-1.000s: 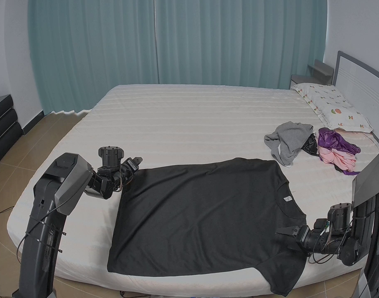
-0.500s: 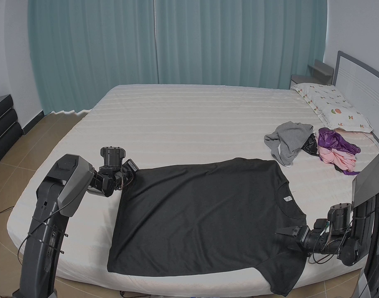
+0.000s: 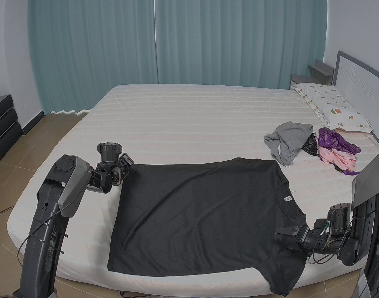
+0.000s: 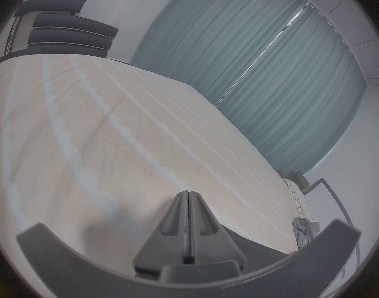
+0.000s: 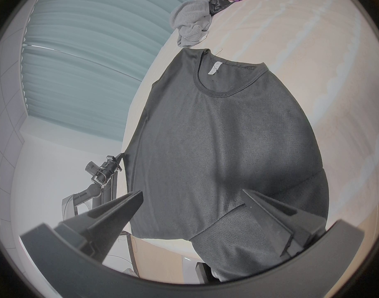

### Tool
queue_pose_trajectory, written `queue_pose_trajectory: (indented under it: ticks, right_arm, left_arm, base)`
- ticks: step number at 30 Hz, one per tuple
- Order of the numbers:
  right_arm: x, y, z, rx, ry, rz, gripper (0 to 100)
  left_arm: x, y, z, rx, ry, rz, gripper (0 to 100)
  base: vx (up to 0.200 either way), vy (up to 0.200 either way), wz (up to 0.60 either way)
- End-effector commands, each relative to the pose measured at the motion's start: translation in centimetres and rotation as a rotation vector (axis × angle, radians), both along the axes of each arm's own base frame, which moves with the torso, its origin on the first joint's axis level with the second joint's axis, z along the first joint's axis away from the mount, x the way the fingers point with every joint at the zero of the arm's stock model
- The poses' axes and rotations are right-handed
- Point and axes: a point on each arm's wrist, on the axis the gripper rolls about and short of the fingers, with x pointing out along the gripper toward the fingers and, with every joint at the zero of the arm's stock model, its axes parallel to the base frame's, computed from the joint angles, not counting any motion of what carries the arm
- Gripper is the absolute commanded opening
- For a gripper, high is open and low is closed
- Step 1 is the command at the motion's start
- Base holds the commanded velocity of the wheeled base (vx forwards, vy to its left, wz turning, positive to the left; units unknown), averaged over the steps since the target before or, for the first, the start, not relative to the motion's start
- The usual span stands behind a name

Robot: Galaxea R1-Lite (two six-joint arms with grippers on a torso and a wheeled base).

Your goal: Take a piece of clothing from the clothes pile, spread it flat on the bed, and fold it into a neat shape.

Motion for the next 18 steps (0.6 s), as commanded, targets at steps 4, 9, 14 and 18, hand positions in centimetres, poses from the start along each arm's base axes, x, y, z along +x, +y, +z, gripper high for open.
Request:
queue_pose_trajectory:
  ticks: [4, 9, 14, 18]
  right_arm:
    - [0.1, 0.0, 0.1, 0.002, -0.014, 0.001, 100]
    - [0.1, 0.0, 0.1, 0.002, -0.014, 0.001, 100]
    - [0.1, 0.0, 0.1, 0.002, -0.014, 0.001, 100]
    - [0.1, 0.0, 0.1, 0.002, -0.014, 0.001, 100]
  left_arm:
    - [0.5, 0.1, -0.1, -0.002, -0.019, 0.004, 0]
    - [0.7, 0.2, 0.0, -0.004, -0.034, 0.006, 0]
    - [1.1, 0.7, 0.4, -0.014, -0.061, 0.038, 0]
    - [1.1, 1.1, 0.5, -0.024, -0.064, 0.053, 0]
  base:
    - [0.0, 0.0, 0.0]
    - [0.0, 0.0, 0.0]
    - [0.0, 0.0, 0.0]
    - [0.0, 0.0, 0.0]
